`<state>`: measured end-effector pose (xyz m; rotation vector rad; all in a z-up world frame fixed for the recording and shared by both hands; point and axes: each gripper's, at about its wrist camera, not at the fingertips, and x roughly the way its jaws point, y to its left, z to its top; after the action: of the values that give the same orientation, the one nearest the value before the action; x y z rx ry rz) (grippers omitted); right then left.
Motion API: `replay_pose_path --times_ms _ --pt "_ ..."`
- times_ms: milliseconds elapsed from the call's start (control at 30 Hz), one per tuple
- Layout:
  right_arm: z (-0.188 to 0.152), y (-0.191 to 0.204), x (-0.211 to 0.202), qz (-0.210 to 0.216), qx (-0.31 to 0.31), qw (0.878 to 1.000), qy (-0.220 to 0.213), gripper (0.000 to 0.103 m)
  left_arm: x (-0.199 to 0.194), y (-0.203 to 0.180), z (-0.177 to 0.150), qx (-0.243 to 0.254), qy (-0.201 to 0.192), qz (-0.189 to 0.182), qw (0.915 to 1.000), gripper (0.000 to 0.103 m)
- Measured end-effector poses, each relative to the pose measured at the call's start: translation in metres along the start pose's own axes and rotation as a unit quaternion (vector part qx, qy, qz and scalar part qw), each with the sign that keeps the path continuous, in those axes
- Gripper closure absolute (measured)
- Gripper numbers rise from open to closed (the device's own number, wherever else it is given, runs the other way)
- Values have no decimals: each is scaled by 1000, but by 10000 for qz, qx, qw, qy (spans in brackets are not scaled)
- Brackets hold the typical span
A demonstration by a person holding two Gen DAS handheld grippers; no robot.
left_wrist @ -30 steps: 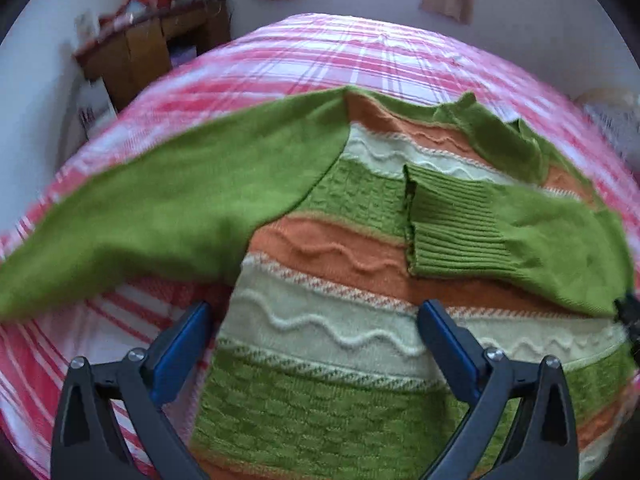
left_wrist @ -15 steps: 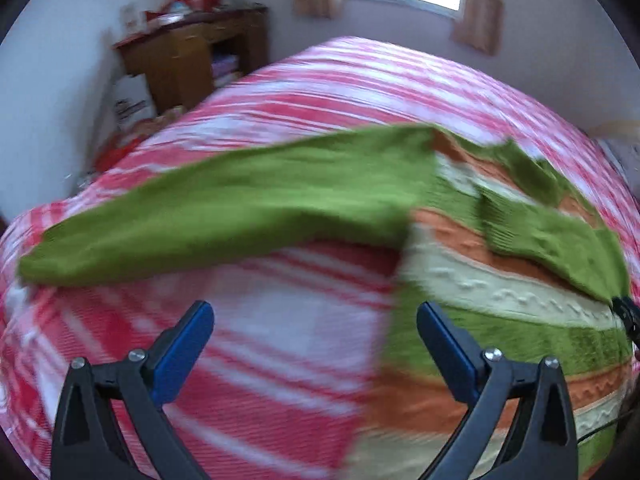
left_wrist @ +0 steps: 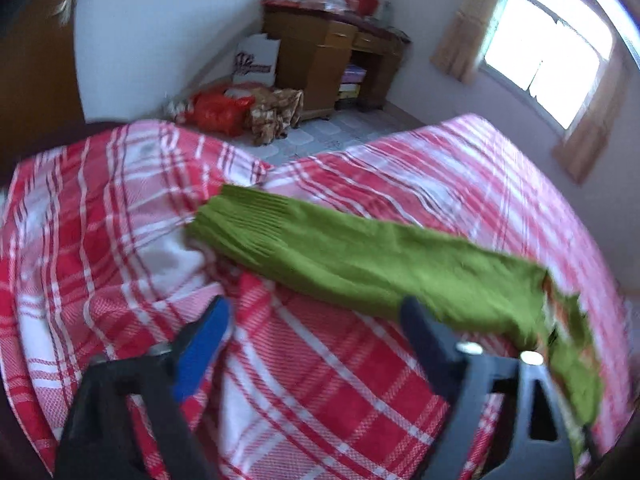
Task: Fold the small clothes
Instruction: 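Close the left gripper on the other sleeve cuff and lift it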
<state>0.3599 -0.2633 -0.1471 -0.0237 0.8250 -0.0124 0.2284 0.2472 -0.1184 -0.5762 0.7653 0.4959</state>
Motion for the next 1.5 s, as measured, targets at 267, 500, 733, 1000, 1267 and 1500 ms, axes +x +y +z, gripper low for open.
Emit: replay_pose_path --times_ms 267,500,733,1000,1267,1500 --pt "0 0 -1 13 11 10000 -14 45 12 43 10 -1253 205 -740 9891 30" --pt "0 -1 -1 15 14 10000 -14 44 27 58 16 -1699 274 -1183 9779 30" --pt "0 -1 -1 13 14 10000 -16 44 47 62 20 -1840 368 -1070 9764 30" --pt "0 -1 -1 14 18 10000 -20 44 63 56 33 -1767 223 -979 9791 30" --pt "0 -1 -1 16 21 10000 -24 43 71 55 41 -1442 156 -929 9851 95" --pt "-1 -1 -1 15 24 10000 -24 42 54 52 48 -1162 -109 -933 9888 97"
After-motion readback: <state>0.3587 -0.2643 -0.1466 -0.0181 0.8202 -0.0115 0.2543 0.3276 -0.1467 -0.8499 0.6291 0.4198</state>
